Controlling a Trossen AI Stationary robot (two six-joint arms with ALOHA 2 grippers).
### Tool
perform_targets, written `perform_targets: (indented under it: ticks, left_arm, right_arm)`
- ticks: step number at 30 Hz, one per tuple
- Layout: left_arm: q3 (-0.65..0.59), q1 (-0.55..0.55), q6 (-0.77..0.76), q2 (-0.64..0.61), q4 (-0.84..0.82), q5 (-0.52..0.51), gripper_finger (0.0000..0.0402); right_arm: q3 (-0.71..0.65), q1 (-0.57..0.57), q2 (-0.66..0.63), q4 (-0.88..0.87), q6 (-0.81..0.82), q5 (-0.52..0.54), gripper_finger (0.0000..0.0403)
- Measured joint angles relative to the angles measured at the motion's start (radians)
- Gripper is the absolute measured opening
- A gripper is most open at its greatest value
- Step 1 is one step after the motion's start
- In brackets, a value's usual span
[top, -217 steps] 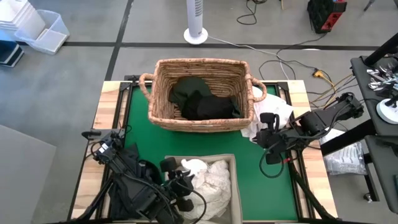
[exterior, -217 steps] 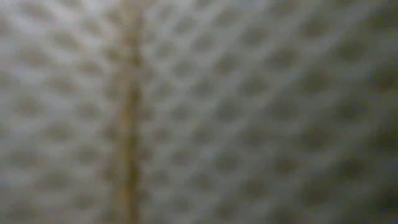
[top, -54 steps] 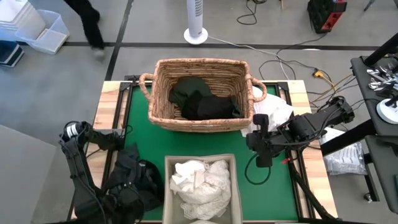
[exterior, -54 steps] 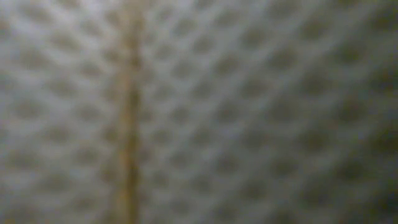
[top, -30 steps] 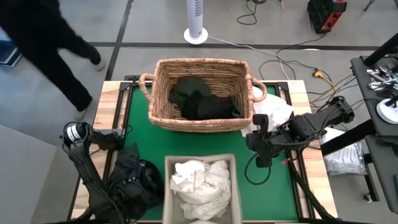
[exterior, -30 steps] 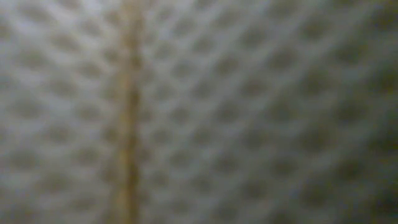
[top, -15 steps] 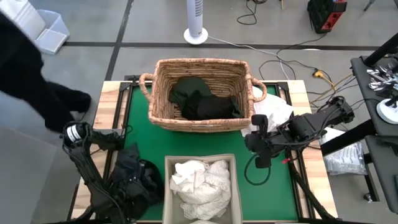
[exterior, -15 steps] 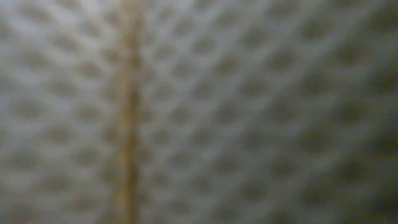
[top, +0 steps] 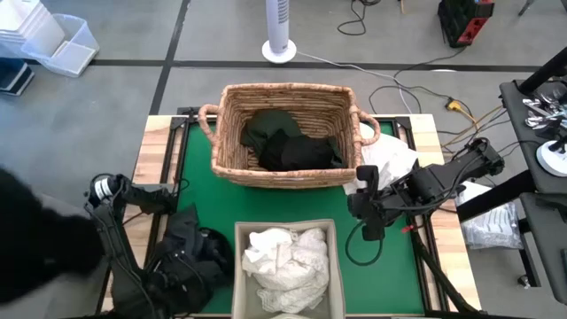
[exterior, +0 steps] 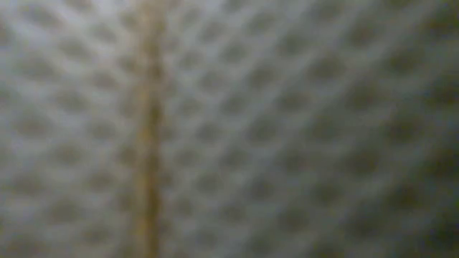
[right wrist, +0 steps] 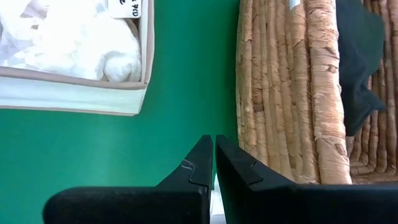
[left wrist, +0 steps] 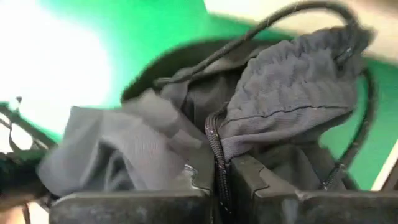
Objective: Sort clothes
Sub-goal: Put the black shorts into the brown basket
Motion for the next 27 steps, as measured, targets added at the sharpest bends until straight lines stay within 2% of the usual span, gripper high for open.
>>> perform_targets:
  ticks: [3, 15, 27]
  left_arm:
    - [0.067, -0.004, -0.004, 0.000, -0.070, -0.078, 0.0001]
    - [0.276, -0.003, 0.163, -0.008, -0.064, -0.377, 0.0000]
    - [0.539, -0.003, 0.492, -0.008, -0.064, -0.713, 0.0000]
  right_arm:
    - [-0.003, 0.000, 0.000, 0.012, -0.012, 0.000, 0.0013]
    - [-0.003, 0.000, 0.000, 0.132, -0.123, 0.000, 0.0013]
    - [-0.003, 0.000, 0.000, 0.257, -0.232, 0.000, 0.0013]
